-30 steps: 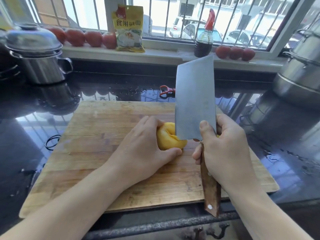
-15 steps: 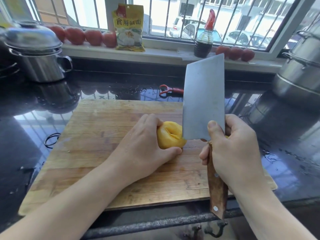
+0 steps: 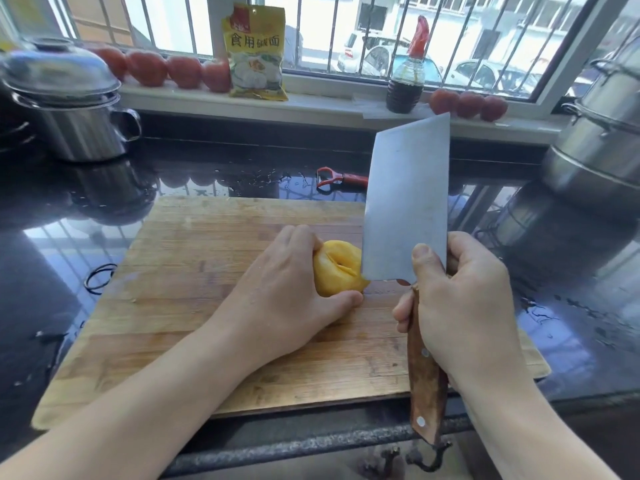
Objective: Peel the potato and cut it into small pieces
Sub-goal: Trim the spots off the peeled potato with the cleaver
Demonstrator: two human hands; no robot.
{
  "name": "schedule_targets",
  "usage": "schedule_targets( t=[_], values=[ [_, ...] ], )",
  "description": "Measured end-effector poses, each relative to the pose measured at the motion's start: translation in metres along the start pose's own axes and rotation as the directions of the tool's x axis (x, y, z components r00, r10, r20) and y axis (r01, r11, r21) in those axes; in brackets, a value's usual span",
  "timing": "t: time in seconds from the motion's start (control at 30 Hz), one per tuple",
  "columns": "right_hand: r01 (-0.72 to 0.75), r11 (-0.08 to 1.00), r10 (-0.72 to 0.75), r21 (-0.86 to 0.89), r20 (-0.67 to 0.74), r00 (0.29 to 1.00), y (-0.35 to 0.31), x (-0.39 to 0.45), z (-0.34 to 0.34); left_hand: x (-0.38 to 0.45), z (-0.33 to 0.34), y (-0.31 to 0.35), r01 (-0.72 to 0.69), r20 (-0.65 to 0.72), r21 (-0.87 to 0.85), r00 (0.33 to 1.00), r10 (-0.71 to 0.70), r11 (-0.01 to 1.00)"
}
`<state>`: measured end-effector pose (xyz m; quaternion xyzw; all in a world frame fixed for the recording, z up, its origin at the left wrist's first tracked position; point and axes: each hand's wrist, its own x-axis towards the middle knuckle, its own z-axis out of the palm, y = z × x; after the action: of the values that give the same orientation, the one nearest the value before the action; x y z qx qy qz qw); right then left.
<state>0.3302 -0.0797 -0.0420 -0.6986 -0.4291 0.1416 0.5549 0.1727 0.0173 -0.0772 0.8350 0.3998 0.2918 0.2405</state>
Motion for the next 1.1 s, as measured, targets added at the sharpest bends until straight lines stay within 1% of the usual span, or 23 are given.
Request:
schedule_targets(
  t=[0.13, 0.33, 0.57, 0.9, 1.1],
  values=[
    [-0.014, 1.000, 0.015, 0.026, -0.035, 0.999, -0.0021, 0.0018, 0.0034, -0.0009, -0.0007, 0.0024, -0.010, 0.003, 0.026, 1.000, 0.010, 1.000],
    [-0.004, 0.999, 0.005, 0.036, -0.020, 1.000, -0.0032, -0.0001, 0.0022, 0.0005, -0.0014, 0.0029, 0.002, 0.006, 0.021, 1.000, -0.003, 1.000],
    [-0.025, 0.998, 0.026, 0.054, -0.015, 1.000, -0.0031, -0.0029, 0.0058, 0.0000, -0.0013, 0.0030, -0.002, 0.007, 0.014, 1.000, 0.002, 1.000],
    [0.006, 1.000, -0.007, -0.009, -0.073, 0.997, -0.0056, -0.0047, 0.0064, -0.0006, -0.0004, 0.0020, -0.034, -0.013, 0.034, 0.999, 0.034, 0.999],
    [-0.005, 1.000, 0.007, 0.029, -0.062, 0.998, -0.0026, -0.0061, 0.0053, -0.0003, -0.0008, 0.0028, -0.022, -0.003, 0.033, 1.000, 0.023, 0.999]
  ],
)
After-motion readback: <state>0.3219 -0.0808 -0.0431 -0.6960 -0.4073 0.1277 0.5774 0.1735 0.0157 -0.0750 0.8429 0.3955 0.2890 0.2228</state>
